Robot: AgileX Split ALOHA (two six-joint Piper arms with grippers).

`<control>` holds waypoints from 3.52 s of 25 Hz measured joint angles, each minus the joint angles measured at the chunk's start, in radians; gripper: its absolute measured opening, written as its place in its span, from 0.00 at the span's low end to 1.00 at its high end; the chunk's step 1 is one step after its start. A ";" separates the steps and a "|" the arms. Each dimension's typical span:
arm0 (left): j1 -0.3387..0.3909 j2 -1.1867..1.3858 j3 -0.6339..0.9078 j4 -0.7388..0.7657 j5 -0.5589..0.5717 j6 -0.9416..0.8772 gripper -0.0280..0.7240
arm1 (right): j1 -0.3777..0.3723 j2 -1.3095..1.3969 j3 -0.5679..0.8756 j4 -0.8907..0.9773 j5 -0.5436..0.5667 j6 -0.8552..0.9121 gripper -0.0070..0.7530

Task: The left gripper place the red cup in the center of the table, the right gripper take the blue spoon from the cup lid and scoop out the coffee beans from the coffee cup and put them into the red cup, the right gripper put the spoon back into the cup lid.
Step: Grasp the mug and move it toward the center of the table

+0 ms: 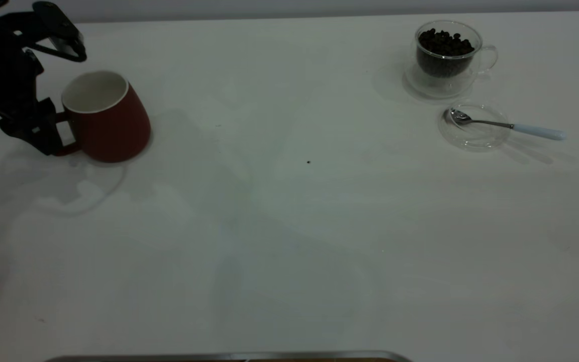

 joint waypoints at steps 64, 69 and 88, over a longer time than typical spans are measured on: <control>-0.161 0.103 -0.009 0.040 -0.400 0.382 0.82 | 0.000 0.000 0.000 0.000 0.000 0.000 0.54; -0.198 0.103 -0.009 0.040 -0.410 0.378 0.82 | 0.000 0.000 0.000 0.000 0.000 0.000 0.54; -0.296 0.137 -0.009 0.043 -0.503 0.246 0.82 | 0.000 0.000 0.000 0.000 0.000 0.000 0.54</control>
